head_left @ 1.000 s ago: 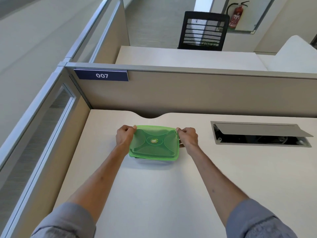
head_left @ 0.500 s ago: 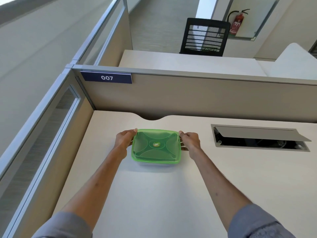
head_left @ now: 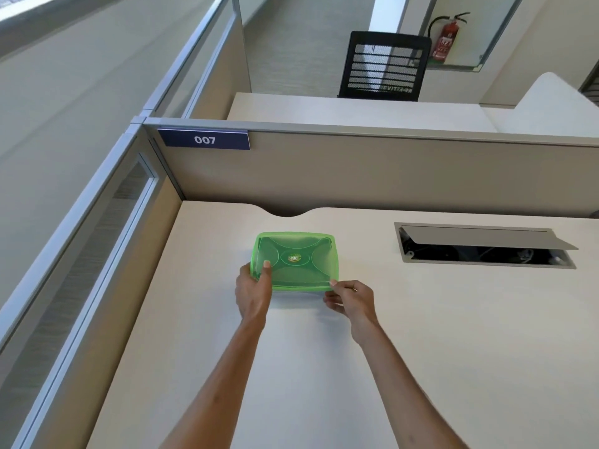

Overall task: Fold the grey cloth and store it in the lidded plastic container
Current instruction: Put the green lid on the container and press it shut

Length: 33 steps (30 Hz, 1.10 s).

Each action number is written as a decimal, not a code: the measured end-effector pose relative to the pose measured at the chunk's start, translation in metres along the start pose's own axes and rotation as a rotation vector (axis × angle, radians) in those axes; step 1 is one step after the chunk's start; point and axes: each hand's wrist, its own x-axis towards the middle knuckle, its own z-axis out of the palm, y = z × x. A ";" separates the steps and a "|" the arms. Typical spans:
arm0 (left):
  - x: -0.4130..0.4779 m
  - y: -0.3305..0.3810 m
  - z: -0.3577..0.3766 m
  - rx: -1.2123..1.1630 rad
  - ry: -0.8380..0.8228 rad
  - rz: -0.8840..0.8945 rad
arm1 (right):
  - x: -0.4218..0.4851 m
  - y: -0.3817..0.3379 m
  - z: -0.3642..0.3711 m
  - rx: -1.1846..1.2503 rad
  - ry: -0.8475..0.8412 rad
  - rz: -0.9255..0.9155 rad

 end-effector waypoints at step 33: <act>0.035 -0.023 -0.049 -0.165 -0.354 -0.058 | -0.044 0.047 0.146 0.178 -0.025 0.225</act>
